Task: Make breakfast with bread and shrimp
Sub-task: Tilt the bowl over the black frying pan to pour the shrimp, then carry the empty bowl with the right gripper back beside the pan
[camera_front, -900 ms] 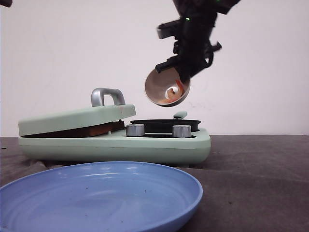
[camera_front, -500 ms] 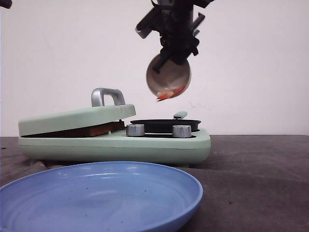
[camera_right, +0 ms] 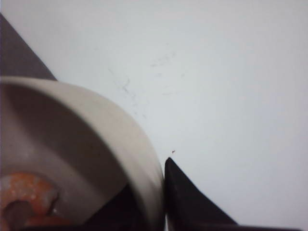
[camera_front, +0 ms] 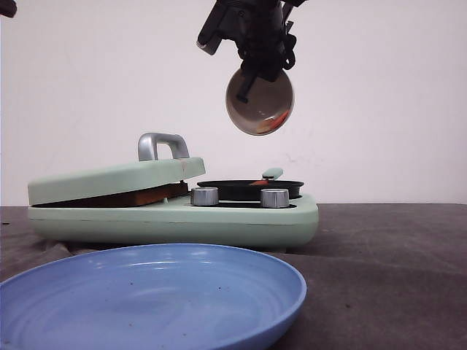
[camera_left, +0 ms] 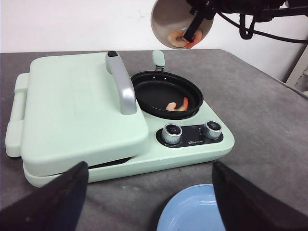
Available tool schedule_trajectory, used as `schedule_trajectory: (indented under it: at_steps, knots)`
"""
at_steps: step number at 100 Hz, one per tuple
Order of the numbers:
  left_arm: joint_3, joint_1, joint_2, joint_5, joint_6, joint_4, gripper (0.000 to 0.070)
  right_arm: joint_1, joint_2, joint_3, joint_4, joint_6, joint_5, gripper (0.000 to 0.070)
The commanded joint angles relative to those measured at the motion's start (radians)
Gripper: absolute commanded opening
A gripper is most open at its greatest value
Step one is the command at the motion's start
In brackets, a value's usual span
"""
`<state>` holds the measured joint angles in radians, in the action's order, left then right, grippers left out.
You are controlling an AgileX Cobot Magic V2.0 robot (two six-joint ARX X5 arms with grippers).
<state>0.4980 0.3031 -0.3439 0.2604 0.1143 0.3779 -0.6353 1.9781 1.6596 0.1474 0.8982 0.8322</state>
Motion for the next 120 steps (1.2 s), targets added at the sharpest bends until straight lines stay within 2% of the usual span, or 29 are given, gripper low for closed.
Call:
schedule_trajectory:
  at_steps: [1,86,102,120]
  knots:
    - [0.004,0.003,0.0,-0.002,-0.023,-0.011,0.0435,-0.011,0.024,0.026,0.018,0.028,0.008,0.0]
    - [0.004,0.003,0.001,-0.001,-0.051,-0.012,0.0435,-0.052,0.024,0.024,0.169,0.119,0.048,0.0]
    - [0.004,0.003,0.001,-0.001,-0.054,-0.012,0.0435,-0.051,0.024,0.024,0.172,0.118,0.048,0.0]
    - [0.004,0.003,0.001,-0.001,-0.054,-0.013,0.0435,-0.049,0.024,0.024,0.164,0.073,0.055,0.0]
